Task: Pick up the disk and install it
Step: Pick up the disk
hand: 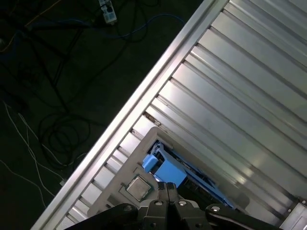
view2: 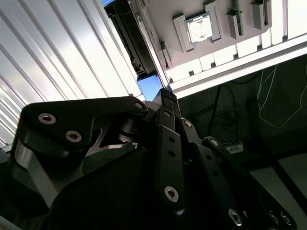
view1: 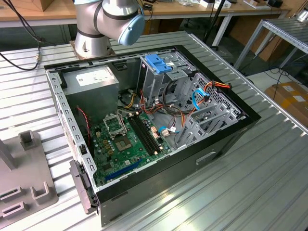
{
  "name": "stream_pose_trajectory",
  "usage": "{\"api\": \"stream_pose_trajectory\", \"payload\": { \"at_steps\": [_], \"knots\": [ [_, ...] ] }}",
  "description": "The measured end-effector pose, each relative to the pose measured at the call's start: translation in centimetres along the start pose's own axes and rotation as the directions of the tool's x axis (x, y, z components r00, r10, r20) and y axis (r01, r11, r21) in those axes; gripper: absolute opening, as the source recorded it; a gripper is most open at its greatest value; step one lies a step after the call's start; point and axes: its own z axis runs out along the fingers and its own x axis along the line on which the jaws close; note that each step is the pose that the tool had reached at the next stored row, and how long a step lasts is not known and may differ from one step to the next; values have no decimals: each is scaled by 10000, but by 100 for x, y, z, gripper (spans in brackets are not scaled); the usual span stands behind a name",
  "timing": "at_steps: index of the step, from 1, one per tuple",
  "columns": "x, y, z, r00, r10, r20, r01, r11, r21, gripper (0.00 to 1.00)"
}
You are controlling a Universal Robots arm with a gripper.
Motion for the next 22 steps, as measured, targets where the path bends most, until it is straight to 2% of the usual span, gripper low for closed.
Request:
{"api": "stream_pose_trajectory", "payload": {
  "at_steps": [3,22],
  "knots": [
    [-1,1,0,9995,-314,-8,314,9995,22,11],
    [-7,9,0,9953,-965,-40,965,9953,80,11]
  ]
}}
